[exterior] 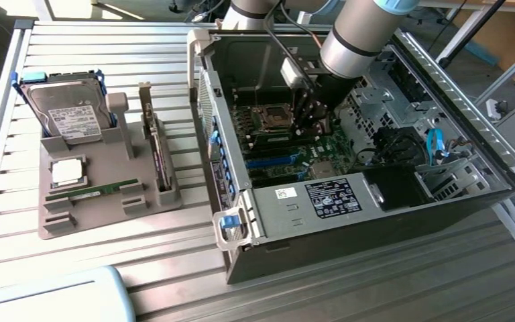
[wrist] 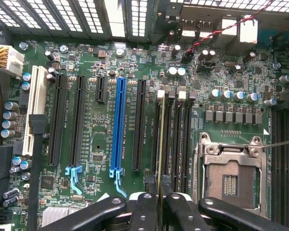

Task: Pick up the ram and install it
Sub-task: 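Insert the ram into the slot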

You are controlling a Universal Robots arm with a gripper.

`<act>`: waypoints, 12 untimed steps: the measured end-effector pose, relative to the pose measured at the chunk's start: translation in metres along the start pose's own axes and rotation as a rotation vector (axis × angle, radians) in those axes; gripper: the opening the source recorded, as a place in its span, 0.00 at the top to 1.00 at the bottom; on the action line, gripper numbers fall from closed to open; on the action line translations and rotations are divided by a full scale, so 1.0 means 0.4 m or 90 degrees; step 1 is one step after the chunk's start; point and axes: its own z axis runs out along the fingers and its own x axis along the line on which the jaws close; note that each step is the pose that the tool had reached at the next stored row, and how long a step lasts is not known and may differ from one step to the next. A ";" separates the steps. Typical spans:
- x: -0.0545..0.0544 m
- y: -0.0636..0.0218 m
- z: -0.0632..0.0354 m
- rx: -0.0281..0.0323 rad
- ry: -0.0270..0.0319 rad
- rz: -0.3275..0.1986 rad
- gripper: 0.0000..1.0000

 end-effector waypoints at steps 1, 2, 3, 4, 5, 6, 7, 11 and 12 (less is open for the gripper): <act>0.000 0.000 0.000 -0.0001 0.0003 -0.003 0.86; 0.000 0.000 0.000 -0.0002 0.0005 -0.004 0.86; 0.000 0.000 0.000 -0.0002 0.0006 -0.005 0.86; 0.000 0.000 0.000 -0.0002 0.0006 -0.005 0.86; 0.000 0.000 0.000 -0.0002 0.0007 -0.005 0.86; 0.000 0.000 0.000 -0.0002 0.0006 -0.005 0.86; 0.000 0.000 0.001 -0.0002 0.0005 -0.005 0.86; -0.001 0.005 0.003 -0.0001 0.0002 -0.002 0.86; -0.001 0.005 0.003 -0.0001 0.0002 -0.001 0.86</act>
